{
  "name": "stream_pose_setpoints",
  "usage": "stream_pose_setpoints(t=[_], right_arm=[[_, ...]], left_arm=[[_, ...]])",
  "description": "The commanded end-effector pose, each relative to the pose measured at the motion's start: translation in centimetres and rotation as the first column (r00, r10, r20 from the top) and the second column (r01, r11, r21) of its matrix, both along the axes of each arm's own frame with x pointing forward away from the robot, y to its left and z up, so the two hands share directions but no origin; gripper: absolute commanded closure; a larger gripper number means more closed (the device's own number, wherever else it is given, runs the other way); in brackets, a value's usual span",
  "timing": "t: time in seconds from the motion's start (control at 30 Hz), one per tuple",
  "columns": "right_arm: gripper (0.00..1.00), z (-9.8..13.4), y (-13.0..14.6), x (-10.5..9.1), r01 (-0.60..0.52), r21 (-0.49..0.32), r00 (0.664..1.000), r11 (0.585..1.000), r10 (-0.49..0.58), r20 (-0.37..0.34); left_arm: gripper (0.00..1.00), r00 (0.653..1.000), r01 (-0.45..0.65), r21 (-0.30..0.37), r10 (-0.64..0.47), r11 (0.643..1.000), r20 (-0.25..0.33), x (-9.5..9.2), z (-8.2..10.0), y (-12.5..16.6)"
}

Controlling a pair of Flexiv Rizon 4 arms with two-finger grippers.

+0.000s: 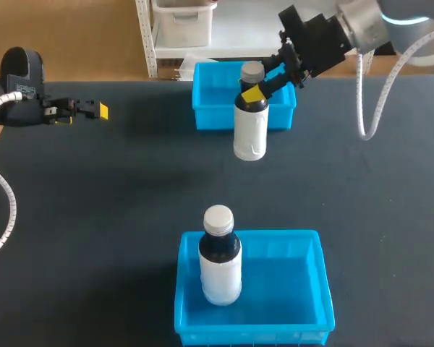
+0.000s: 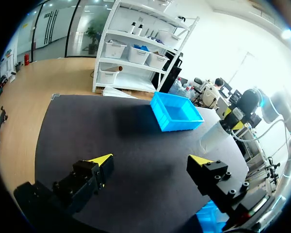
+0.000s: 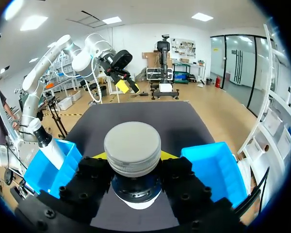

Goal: Pick up the bottle, and place it in the far bin if it is heavy, or in the near bin if it is light.

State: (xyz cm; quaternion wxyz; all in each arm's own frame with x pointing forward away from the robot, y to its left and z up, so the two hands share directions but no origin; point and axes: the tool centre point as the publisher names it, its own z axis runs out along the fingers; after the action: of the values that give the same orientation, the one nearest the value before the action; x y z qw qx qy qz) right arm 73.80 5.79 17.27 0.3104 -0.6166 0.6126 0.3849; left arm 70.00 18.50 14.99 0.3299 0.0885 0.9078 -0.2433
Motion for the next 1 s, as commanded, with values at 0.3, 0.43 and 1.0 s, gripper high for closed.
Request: stream_pose_setpoints(t=[0.3,0.43,1.0], right_arm=[[1.00,2.4,-4.3,-1.5,0.073,-0.011,0.997,0.997,-0.073,0.027],[1.00,2.7,-5.6,-1.3,0.095,-0.013,0.995,0.995,-0.094,0.026],[1.00,3.9,-9.0,1.7,0.147,-0.052,0.988,0.988,-0.144,0.054]], left_arm=[[0.00,1.000,0.000,0.000,0.000,1.000,0.000,0.0,0.0,0.0],[0.00,1.000,0.000,0.000,0.000,1.000,0.000,0.0,0.0,0.0],[0.00,1.000,0.000,0.000,0.000,1.000,0.000,0.0,0.0,0.0]])
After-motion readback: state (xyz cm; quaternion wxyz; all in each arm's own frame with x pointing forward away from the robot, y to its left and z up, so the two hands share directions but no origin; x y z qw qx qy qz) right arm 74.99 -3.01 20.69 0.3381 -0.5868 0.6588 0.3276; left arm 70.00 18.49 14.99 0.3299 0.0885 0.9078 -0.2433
